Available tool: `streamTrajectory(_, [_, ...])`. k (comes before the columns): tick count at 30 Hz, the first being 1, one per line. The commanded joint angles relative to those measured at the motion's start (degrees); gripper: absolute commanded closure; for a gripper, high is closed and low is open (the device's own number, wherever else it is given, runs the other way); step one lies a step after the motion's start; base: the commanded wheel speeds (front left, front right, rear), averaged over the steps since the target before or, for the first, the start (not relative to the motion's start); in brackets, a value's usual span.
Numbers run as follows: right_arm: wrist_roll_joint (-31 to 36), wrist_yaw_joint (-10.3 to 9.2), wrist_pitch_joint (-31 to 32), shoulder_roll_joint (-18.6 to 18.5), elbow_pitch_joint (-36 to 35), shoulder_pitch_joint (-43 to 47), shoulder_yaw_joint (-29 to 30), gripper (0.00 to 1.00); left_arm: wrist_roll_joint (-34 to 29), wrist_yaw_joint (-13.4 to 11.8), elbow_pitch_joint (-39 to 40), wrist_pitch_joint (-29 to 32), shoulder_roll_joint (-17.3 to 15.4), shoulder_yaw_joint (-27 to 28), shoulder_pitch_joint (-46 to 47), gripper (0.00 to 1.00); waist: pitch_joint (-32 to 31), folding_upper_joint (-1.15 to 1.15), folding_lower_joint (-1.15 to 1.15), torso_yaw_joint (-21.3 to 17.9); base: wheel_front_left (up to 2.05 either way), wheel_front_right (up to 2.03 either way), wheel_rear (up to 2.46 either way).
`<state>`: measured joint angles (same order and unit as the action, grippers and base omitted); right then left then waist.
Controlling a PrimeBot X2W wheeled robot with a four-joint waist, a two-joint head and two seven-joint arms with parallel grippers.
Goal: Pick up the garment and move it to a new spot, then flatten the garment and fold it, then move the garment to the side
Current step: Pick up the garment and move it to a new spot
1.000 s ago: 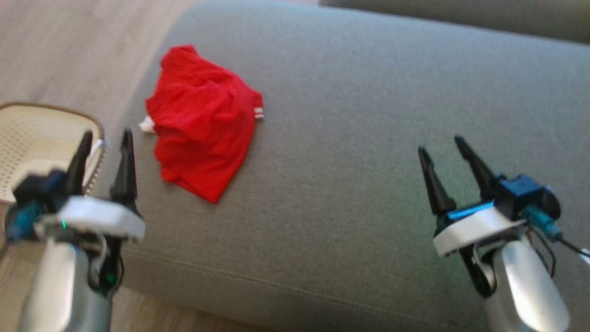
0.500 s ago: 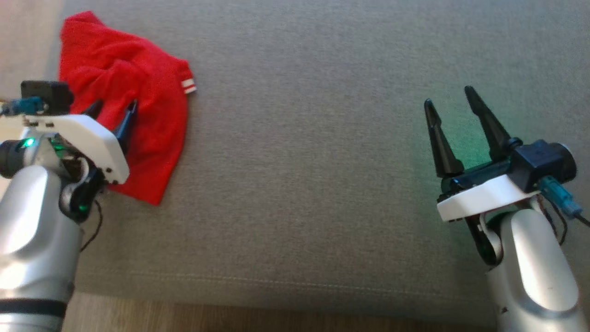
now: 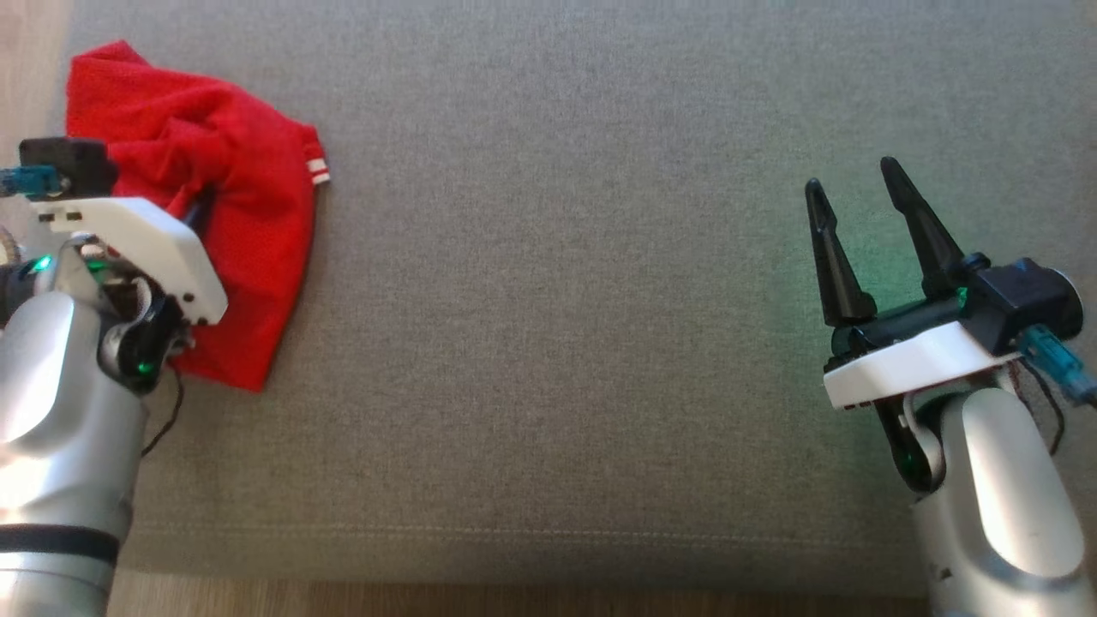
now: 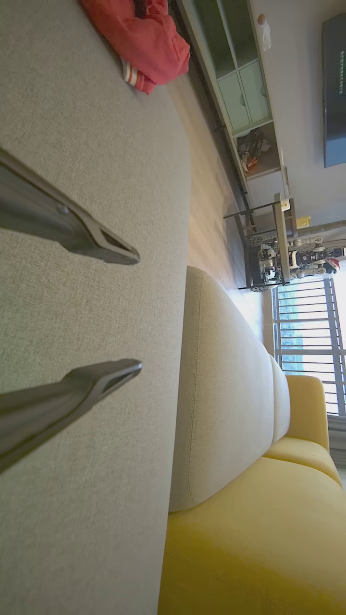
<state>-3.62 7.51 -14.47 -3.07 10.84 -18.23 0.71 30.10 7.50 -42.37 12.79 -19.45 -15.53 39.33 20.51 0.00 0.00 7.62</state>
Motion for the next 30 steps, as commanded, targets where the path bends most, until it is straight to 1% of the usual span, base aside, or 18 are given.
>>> streamTrajectory(1, [-0.60,-0.02,-0.52,0.19,-1.43,-0.66,-1.02,0.00,0.81,-0.03,2.60,-1.17,-2.35,2.27,2.73,1.00,-1.48,0.00,0.00,0.12,0.00,0.00,0.00])
streamTrajectory(7, [-2.72,-0.02,-0.52,0.19,-0.08,-0.03,-0.35,0.00,4.45,-0.02,9.69,-4.20,-1.51,2.14,2.84,1.00,-6.75,0.00,0.00,-0.44,0.00,0.00,0.00])
streamTrajectory(10, [-3.99,-0.02,-0.52,0.19,0.37,0.05,-0.24,0.00,6.28,-0.05,14.45,-4.65,-0.76,2.95,2.64,1.00,-9.00,0.00,0.00,-1.39,0.00,0.00,0.00])
streamTrajectory(13, [-5.04,-0.02,-0.52,0.19,0.68,0.24,0.25,0.00,7.31,-0.80,19.84,-4.26,0.39,3.17,2.52,1.00,-10.80,0.00,0.00,-2.75,0.00,0.00,0.00])
streamTrajectory(18, [-6.42,-0.02,-0.52,0.19,0.89,0.28,1.46,0.00,9.16,-3.51,29.50,-2.79,4.00,2.94,2.57,1.00,-12.51,0.00,0.00,-6.00,0.00,0.00,0.00])
streamTrajectory(19, [-6.73,-0.02,-0.52,0.19,0.72,0.04,1.92,0.00,9.82,-4.69,32.94,-2.10,6.00,2.35,2.94,1.00,-12.62,0.00,0.00,-7.57,0.00,0.00,0.00])
streamTrajectory(20, [-6.73,-0.02,-0.52,0.19,0.72,0.04,1.92,0.00,9.82,-4.69,32.94,-2.10,6.00,2.35,2.94,1.00,-12.62,0.00,0.00,-7.57,0.00,0.00,0.00])
streamTrajectory(23, [-7.23,-0.02,-0.52,0.19,0.29,-0.90,2.52,0.00,9.54,-6.54,36.86,-1.77,9.02,0.81,4.25,1.00,-12.24,0.00,0.00,-10.49,0.00,0.00,0.00])
streamTrajectory(26, [-8.04,-0.02,-0.52,0.19,-0.39,-2.35,3.25,0.00,7.99,-7.82,38.41,-2.28,11.80,-1.53,6.31,1.00,-11.24,0.00,0.00,-13.77,0.00,0.00,0.00])
streamTrajectory(30, [-9.73,-0.02,-0.52,0.19,-1.14,-4.49,3.37,0.00,5.60,-9.45,36.52,-5.04,14.54,-4.73,8.62,1.00,-9.57,0.00,0.00,-18.50,0.00,0.00,0.00])
